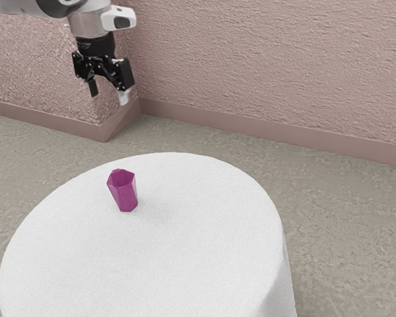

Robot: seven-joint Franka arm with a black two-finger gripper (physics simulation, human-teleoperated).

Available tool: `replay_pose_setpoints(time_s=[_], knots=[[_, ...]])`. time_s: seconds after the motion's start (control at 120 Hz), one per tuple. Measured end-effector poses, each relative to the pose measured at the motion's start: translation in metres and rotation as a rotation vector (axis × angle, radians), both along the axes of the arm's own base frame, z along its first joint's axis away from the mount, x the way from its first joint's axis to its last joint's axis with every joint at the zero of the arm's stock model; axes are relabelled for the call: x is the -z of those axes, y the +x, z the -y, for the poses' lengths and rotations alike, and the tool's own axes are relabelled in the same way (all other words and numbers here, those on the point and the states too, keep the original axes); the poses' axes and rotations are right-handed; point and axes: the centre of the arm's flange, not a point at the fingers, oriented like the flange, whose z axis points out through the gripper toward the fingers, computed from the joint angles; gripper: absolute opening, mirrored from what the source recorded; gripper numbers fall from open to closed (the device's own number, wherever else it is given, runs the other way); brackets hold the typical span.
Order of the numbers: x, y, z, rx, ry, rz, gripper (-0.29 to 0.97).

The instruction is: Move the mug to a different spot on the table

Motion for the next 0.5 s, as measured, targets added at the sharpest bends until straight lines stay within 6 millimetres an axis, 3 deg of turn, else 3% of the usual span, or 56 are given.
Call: replay_pose_setpoints(time_s=[0.208, 0.3, 0.392, 0.5], knots=[[0.001, 0.000, 0.001, 0.007, -0.011, -0.005, 0.68], [0.006, 0.010, -0.012, -0.022, -0.028, -0.008, 0.68], [0.043, 0.046, -0.027, -0.059, -0.019, -0.052, 0.68], [0.090, 0.069, -0.043, -0.105, -0.021, -0.111, 0.68]])
